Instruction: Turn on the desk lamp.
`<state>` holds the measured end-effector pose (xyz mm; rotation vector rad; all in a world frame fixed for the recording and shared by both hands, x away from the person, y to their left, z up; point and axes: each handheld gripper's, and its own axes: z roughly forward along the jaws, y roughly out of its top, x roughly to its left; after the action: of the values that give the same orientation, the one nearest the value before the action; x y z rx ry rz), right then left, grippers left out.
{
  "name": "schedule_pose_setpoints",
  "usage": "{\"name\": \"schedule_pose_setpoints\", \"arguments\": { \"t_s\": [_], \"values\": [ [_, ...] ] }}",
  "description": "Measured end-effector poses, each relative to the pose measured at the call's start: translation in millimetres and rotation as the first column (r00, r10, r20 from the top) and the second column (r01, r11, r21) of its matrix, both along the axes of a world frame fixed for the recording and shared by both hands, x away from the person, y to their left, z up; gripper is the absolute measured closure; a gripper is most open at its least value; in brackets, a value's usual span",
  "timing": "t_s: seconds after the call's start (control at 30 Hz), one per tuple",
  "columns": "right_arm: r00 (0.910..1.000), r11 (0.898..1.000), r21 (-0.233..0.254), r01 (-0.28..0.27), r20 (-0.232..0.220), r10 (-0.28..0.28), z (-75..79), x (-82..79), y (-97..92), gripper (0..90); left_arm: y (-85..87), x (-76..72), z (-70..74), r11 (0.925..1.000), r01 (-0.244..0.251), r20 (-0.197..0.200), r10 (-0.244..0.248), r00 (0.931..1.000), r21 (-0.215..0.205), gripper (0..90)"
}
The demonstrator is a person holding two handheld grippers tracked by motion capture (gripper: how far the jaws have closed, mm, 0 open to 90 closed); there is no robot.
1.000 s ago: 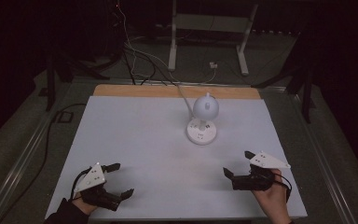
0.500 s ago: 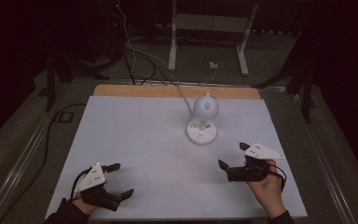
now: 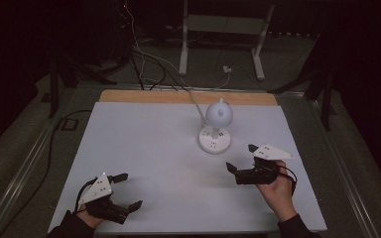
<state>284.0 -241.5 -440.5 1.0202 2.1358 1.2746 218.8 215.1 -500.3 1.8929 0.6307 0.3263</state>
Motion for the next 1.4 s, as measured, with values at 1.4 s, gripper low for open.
{"name": "schedule_pose_setpoints", "arguments": {
  "t_s": [1.4],
  "values": [
    [0.9985, 0.999, 0.013, 0.037, -0.042, -0.036, -29.4, 77.9, 25.1, 0.1, 0.6, 0.6, -0.7, 1.0000, 0.006, -0.010, -0.006, 0.9999, 0.002, 0.4]
  ]
}}
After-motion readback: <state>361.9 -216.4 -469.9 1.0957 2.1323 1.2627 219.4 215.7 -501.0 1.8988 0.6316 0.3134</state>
